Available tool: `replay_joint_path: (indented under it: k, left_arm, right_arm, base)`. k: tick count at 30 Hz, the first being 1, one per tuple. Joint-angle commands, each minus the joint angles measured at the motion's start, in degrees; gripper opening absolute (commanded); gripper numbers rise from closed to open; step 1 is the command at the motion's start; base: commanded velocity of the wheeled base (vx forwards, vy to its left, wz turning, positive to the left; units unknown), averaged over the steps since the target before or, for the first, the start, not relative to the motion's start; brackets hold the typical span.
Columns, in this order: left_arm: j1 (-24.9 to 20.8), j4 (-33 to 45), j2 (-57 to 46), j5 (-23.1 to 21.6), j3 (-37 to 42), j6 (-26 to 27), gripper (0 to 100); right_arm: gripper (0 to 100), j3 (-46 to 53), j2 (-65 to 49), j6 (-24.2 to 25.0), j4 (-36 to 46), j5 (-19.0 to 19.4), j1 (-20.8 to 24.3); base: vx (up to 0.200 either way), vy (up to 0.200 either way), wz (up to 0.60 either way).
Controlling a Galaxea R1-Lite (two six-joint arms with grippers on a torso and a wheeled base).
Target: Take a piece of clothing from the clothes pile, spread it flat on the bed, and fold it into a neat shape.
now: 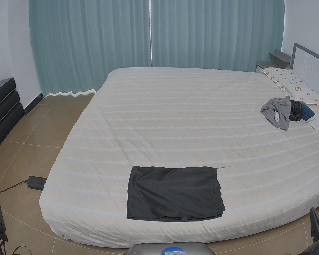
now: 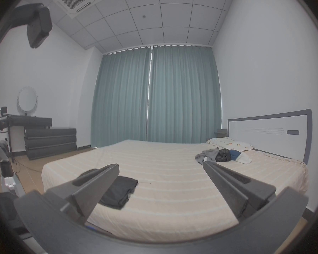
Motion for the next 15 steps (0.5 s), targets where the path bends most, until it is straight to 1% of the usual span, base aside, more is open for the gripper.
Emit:
replay_joint_path:
  k: [1, 4, 6, 11, 13, 14, 15]
  left_arm:
    - [0.02, 4.69, -0.57, -2.25, 1.05, -0.75, 100]
    - [0.02, 9.34, -0.57, -2.42, 1.05, -1.98, 100]
    - [0.02, 9.17, -0.57, -3.3, 1.05, -3.03, 100]
    - [0.02, 9.7, -0.49, -5.59, 1.05, -3.38, 100]
    - [0.02, 9.87, -0.49, -9.01, 0.96, -3.91, 100]
    - [0.02, 9.87, -0.49, -9.37, 0.96, -3.91, 100]
    - [0.02, 10.66, -0.57, -13.67, 1.05, -4.09, 100]
  right_arm:
    - [100, 0.72, -2.56, 0.29, 3.59, 0.72, -2.06]
    - [100, 0.98, -2.47, 2.49, 5.44, 0.37, -2.06]
    - [100, 1.16, -2.47, 3.46, 5.17, 0.19, -2.06]
    - [100, 1.16, -2.47, 3.37, 5.17, 0.19, -1.98]
    - [100, 1.16, -2.47, 3.37, 5.17, 0.28, -1.98]
    - [100, 1.16, -2.47, 3.37, 5.17, 0.28, -1.98]
    - [100, 1.16, -2.47, 3.63, 5.17, 0.37, -1.89]
  base:
    - [0.0, 0.0, 0.0]
    - [0.0, 0.0, 0.0]
    - [0.0, 0.0, 0.0]
    - [0.0, 0.0, 0.0]
    - [0.0, 0.0, 0.0]
    - [0.0, 0.0, 0.0]
    - [0.0, 0.0, 0.0]
